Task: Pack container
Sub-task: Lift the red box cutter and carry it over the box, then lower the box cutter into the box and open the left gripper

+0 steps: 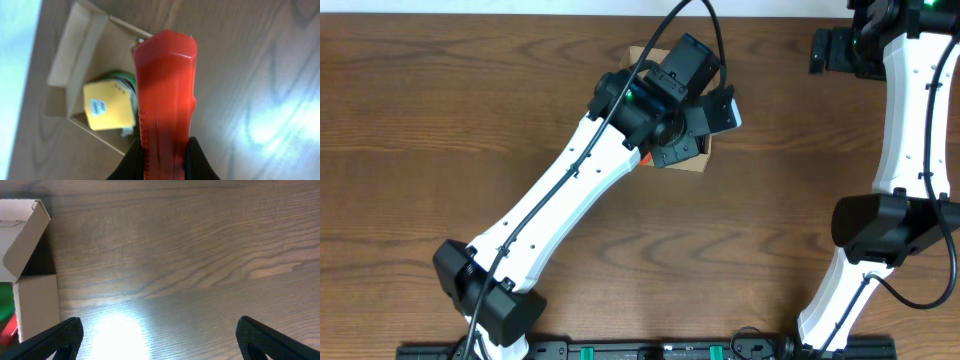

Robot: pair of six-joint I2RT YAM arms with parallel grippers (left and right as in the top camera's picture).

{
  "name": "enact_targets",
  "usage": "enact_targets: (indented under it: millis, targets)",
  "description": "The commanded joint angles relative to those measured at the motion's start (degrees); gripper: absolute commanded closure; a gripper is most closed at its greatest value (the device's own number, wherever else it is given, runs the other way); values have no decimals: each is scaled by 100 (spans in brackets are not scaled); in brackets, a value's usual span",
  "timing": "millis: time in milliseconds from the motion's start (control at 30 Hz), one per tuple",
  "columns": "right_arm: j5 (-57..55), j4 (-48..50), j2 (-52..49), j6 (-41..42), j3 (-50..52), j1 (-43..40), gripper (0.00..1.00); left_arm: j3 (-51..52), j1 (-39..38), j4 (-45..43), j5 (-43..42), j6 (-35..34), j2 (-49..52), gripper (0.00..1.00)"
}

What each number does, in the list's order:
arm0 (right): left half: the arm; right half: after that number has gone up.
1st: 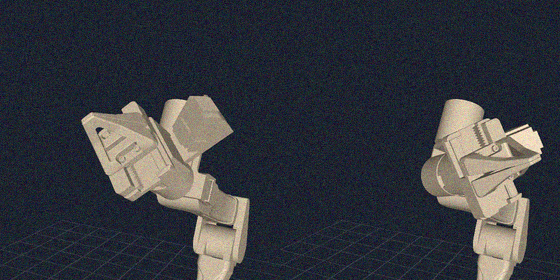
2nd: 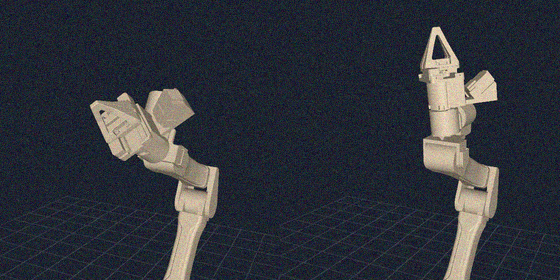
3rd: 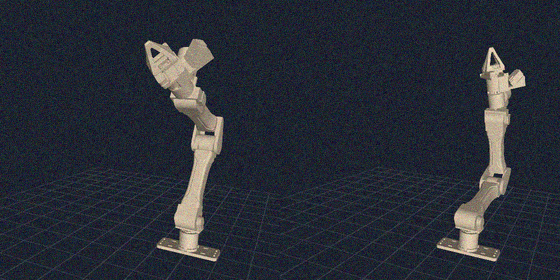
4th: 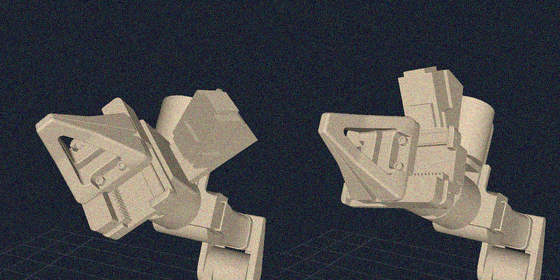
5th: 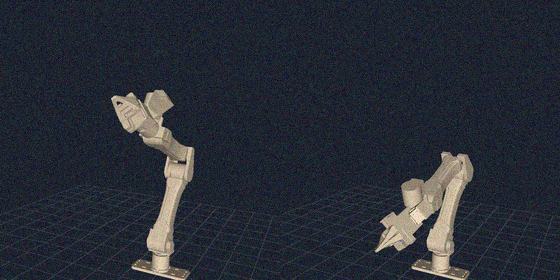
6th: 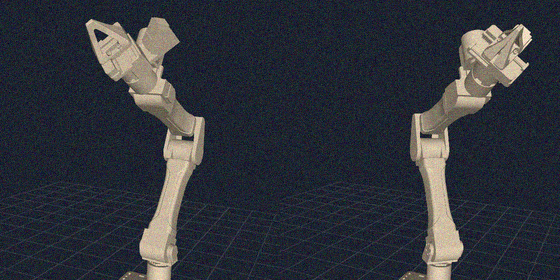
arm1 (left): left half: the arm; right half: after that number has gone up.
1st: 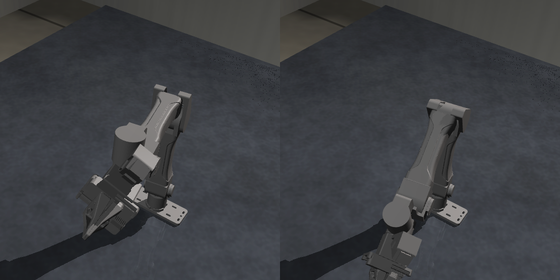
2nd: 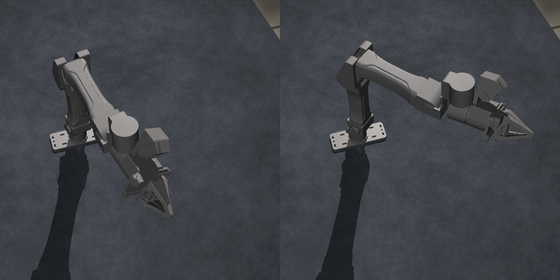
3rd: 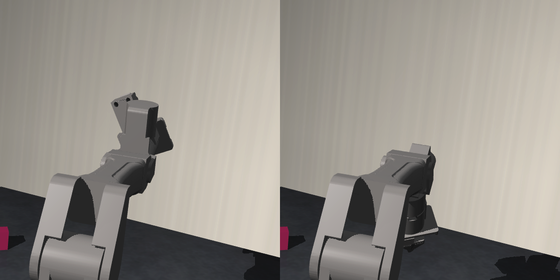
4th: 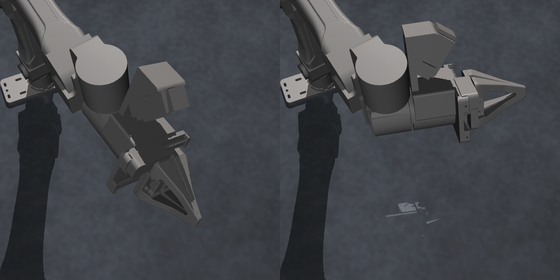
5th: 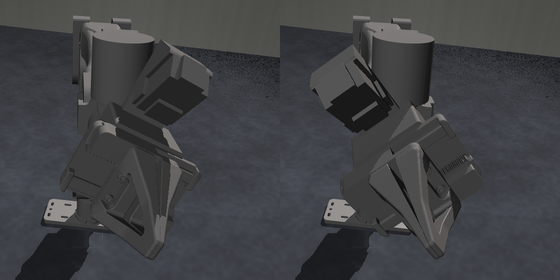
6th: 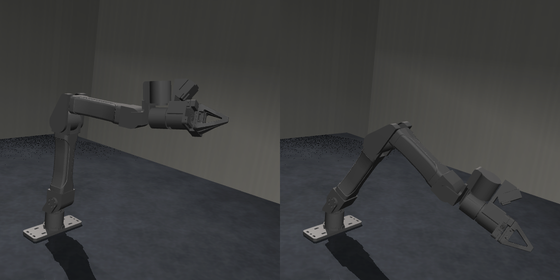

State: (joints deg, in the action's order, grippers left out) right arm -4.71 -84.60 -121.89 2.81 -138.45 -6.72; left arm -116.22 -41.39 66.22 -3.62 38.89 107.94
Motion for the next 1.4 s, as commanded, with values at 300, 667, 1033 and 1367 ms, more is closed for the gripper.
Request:
enact_targets:
  millis: [300, 667, 1033, 1367]
  targets:
    - [-15, -7, -35, 57, -2, 15, 1, -63, 501, -15, 236, 782, 1005, 94]
    - [-15, -7, -35, 57, -2, 15, 1, -63, 481, 63, 562, 1519, 1364, 94]
    - [-17, -7, -35, 57, -2, 15, 1, -63, 350, -339, 675, 2155, 1537, 94]
    - [-17, -7, -35, 57, -2, 15, 1, -63, 317, -693, 704, 2367, 1628, 94]
